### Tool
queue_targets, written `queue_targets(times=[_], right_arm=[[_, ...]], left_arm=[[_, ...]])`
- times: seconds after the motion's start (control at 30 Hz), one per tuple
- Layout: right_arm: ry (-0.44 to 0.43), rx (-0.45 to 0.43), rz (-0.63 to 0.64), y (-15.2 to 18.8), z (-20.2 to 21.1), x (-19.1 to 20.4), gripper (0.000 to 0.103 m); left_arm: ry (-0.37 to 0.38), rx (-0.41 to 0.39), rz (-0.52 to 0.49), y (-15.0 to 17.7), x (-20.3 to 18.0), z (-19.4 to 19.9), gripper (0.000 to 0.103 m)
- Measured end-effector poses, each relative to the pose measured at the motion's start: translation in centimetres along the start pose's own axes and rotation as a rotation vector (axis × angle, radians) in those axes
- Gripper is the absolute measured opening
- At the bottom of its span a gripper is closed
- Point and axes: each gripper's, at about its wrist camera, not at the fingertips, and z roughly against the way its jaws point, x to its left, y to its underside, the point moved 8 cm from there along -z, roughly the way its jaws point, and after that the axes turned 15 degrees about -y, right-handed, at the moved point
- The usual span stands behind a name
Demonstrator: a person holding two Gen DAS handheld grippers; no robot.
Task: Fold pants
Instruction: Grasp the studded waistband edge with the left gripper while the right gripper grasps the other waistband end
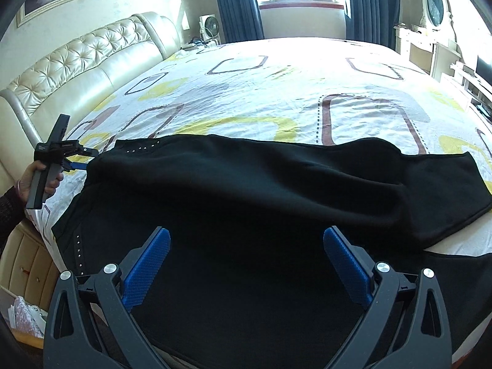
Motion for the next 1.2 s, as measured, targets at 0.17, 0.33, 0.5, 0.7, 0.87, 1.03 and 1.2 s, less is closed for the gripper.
queue_targets(times=[0.17, 0.33, 0.5, 0.7, 0.87, 1.03, 1.2], right_arm=[[-0.028, 0.037, -0.001, -0.3, -2.2, -0.3, 0.099], [-0.082, 0.059, -0.010, -1.0, -3.9, -0.2, 0.099], [-0.198, 0.067, -0.012, -3.8, -5.5, 0.3, 0.099], [-0.322, 0.162, 0.055, -9.6, -10.0, -1.3, 0.099], [-0.343, 0.331, 0.089, -10.8, -16.5, -3.1, 0.098], [-0.372, 0.467, 0.133, -9.6, -19.0, -2.8, 0.064], [-0.294, 0.522, 0.169, -9.0, -19.1, -3.2, 0.024]], left_arm=[[0.142, 0.004, -0.007, -1.7, -1.0, -0.9, 0.101], [0.436, 0.124, 0.011, -0.2, -5.1, -0.4, 0.101], [0.521, 0.132, 0.180, -1.5, -3.4, -1.4, 0.101], [0.439, 0.155, 0.073, -1.6, -5.0, -2.0, 0.101], [0.363, 0.083, 0.066, -2.7, -5.8, -2.5, 0.088], [0.305, 0.104, 0.006, -3.1, -5.2, -3.1, 0.042], [0.315, 0.112, 0.003, -3.1, -4.0, -3.6, 0.034]])
